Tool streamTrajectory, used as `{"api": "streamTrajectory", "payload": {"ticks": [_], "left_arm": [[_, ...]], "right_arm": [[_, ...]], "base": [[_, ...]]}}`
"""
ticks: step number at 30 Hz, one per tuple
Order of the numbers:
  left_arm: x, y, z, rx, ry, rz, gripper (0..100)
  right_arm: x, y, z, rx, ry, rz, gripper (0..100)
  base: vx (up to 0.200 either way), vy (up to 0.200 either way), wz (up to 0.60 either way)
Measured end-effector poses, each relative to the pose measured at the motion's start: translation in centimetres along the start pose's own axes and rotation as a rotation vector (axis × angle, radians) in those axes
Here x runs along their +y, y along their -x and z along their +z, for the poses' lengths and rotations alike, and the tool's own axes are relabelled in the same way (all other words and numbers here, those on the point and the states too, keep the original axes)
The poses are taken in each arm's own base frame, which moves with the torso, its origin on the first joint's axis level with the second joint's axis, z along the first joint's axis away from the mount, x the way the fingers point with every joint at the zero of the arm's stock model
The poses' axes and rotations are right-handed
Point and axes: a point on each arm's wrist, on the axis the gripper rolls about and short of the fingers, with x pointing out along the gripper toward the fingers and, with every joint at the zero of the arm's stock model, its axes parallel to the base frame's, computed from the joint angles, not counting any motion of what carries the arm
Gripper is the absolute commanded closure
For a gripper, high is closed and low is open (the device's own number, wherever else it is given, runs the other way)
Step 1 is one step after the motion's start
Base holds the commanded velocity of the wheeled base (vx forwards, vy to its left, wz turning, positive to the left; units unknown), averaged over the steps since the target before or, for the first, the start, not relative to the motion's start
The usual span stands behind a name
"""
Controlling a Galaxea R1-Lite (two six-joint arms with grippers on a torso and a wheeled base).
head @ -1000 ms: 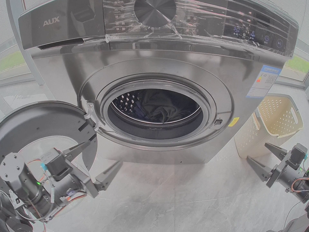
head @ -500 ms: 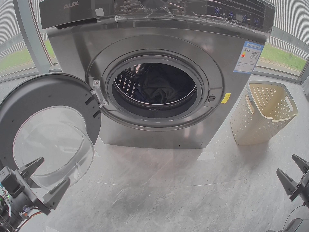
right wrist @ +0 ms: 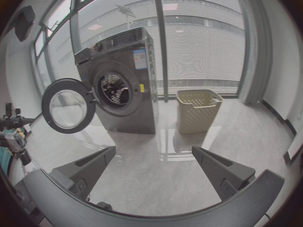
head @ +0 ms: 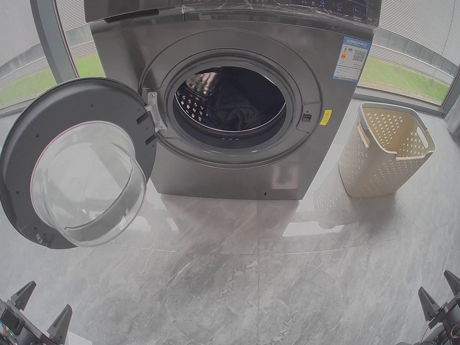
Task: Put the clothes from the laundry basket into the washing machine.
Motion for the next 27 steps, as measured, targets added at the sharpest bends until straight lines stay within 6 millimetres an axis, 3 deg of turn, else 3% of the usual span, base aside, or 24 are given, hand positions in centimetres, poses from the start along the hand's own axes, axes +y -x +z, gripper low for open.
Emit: {"api": "streamTrajectory", "payload": {"ticks": [4,13,25,27], "left_arm": [[0.0,0.6,-0.5,-0.037,0.002,0.099,0],[-0.4,1.4,-1.4,-0.070,-0.011,0.170,0],[-0.5,1.7,-1.6,-0.100,-0.001,0.153,0],[-0.5,1.7,-1.6,-0.100,-0.001,0.156,0]], "right_arm": [[0.0,0.7,-0.5,-0.048,-0.004,-0.088,0],[0.3,1.4,-1.0,-0.116,0.032,-0.057,0],[0.3,1.6,-1.1,-0.135,0.039,-0.055,0],[0.3,1.6,-1.1,-0.135,0.041,-0.055,0]], "base": [[0.000,0.000,0.00],[0.000,0.000,0.00],[0.000,0.200,0.00],[0.000,0.000,0.00]]}}
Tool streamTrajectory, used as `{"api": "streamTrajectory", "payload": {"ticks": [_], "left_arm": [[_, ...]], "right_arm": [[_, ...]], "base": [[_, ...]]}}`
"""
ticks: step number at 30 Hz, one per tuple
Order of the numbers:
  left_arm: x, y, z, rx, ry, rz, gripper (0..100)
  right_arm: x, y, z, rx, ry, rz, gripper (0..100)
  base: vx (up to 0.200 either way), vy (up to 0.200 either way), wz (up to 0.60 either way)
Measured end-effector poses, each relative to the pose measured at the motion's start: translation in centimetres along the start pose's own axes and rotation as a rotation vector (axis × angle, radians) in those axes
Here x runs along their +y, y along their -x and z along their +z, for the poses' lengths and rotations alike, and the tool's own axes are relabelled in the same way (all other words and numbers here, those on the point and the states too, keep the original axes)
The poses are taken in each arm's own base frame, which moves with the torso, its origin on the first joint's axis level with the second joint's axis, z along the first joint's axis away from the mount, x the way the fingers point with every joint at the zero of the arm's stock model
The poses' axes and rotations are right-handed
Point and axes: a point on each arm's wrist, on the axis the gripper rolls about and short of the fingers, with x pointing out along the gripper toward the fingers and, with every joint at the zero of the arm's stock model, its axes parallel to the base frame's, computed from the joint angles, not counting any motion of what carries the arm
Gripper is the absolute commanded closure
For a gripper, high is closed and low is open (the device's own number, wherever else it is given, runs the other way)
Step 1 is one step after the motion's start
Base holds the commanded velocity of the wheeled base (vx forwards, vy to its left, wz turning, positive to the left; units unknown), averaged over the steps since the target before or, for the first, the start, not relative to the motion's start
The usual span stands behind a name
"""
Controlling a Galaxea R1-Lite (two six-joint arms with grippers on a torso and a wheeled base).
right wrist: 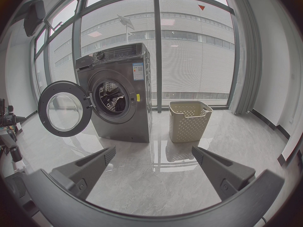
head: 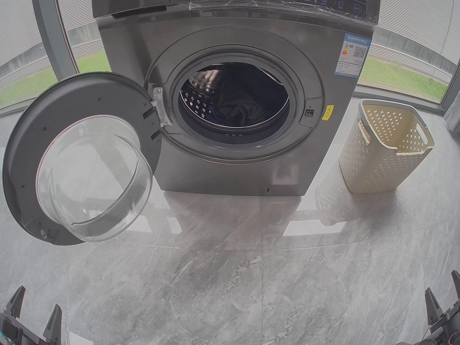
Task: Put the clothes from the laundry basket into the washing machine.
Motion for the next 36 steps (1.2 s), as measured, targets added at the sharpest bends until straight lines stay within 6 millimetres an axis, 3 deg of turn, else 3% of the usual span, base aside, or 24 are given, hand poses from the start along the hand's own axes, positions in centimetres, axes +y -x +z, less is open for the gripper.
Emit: {"api": "streamTrajectory", "payload": {"ticks": [4,10,16,36], "left_arm": [[0.00,0.01,-0.01,-0.001,0.001,0.000,0],[0.00,0.01,0.00,-0.002,0.001,0.001,0],[0.00,0.01,-0.01,-0.001,-0.001,0.001,0],[-0.01,0.00,-0.01,0.000,-0.003,-0.003,0]], "right_arm": [[0.00,0.01,0.00,-0.001,0.001,0.002,0],[0.00,0.01,0.01,-0.002,0.001,0.002,0],[0.00,0.01,0.00,-0.001,0.001,0.003,0],[0.00,0.00,0.01,-0.001,0.001,0.003,0]], "base": [[0.000,0.000,0.00],[-0.200,0.000,0.00],[0.000,0.000,0.00],[0.000,0.200,0.00]]}}
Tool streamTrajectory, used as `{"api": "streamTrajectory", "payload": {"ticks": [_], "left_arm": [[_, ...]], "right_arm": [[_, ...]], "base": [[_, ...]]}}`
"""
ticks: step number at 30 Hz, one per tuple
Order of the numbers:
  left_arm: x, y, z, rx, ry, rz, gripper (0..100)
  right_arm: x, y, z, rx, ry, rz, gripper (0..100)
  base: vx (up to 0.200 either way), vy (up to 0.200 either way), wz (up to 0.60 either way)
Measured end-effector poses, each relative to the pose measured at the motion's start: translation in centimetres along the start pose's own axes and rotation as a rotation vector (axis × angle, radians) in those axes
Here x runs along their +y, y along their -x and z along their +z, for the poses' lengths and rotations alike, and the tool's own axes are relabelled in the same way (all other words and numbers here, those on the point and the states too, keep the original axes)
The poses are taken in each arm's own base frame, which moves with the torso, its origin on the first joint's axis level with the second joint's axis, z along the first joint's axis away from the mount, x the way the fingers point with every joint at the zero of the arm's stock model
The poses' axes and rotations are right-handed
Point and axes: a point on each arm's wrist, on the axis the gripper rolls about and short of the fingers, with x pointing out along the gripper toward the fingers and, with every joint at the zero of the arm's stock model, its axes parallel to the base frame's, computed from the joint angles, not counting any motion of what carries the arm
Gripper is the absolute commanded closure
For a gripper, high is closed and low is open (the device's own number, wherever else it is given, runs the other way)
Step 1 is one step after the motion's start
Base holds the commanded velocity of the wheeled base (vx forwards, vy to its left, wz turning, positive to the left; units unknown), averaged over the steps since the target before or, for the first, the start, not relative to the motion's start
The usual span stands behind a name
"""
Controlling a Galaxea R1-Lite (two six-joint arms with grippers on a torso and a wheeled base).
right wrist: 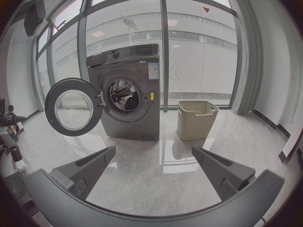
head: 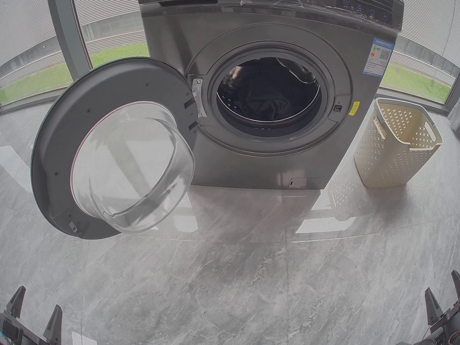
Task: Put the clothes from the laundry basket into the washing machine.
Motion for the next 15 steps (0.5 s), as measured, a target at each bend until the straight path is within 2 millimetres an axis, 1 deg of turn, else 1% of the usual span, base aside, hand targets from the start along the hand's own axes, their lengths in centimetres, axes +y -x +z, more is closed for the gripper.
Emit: {"api": "streamTrajectory", "payload": {"ticks": [1,10,15], "left_arm": [[0.00,0.00,0.01,-0.001,0.000,0.000,0],[0.00,-0.01,0.01,0.000,0.000,0.001,0],[0.01,-0.01,0.00,0.001,0.010,0.002,0]], "right_arm": [[0.00,0.00,0.00,0.000,0.000,0.000,0],[0.00,-0.01,-0.01,0.001,0.000,0.000,0],[0.00,-0.01,0.00,0.001,0.000,0.001,0]], "base": [[0.000,0.200,0.00],[0.000,0.000,0.00],[0.200,0.000,0.00]]}}
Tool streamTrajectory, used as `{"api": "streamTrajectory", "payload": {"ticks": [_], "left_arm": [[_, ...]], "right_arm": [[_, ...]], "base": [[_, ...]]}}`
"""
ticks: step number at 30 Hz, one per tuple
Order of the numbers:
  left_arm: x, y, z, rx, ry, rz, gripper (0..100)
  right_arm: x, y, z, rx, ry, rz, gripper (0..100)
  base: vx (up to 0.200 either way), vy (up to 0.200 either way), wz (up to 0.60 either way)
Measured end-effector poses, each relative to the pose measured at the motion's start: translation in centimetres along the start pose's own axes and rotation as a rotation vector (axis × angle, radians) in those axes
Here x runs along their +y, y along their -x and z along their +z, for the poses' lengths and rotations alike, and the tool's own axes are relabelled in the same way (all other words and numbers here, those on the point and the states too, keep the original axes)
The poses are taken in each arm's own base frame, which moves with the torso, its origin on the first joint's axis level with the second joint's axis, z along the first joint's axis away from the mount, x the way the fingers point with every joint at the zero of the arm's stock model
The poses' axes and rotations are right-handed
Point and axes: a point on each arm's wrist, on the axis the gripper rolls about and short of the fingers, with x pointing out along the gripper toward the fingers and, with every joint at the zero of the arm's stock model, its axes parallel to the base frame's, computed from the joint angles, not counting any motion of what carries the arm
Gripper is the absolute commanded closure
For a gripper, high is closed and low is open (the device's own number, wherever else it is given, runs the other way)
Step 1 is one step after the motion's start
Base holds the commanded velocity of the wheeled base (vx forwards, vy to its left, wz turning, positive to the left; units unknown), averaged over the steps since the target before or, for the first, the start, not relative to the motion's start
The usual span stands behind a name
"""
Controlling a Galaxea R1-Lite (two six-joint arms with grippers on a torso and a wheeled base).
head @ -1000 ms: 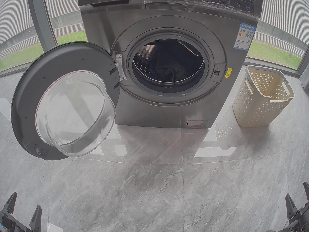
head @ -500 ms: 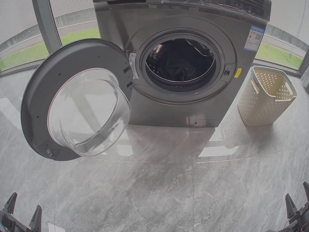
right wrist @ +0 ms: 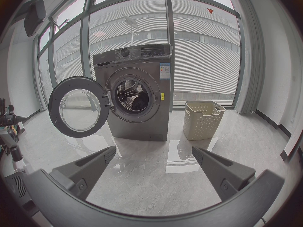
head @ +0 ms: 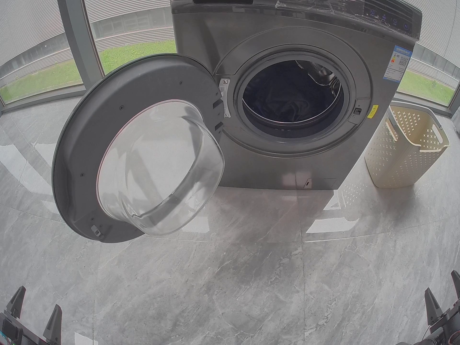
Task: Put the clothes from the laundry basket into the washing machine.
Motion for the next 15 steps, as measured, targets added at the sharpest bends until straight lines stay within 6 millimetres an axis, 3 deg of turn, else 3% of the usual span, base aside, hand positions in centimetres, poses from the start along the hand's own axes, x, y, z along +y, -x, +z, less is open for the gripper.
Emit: {"api": "streamTrajectory", "payload": {"ticks": [4,10,15], "left_arm": [[0.00,0.00,0.00,0.000,0.003,0.001,0],[0.00,-0.01,0.01,0.000,0.000,-0.003,0],[-0.01,-0.01,0.01,0.000,-0.003,-0.003,0]], "right_arm": [[0.00,0.00,0.00,0.000,0.000,-0.001,0],[0.00,0.00,0.01,0.000,0.000,-0.001,0],[0.00,-0.01,0.01,0.000,0.000,0.000,0]], "base": [[0.200,0.000,0.00],[0.000,0.000,0.00],[0.000,0.200,0.00]]}}
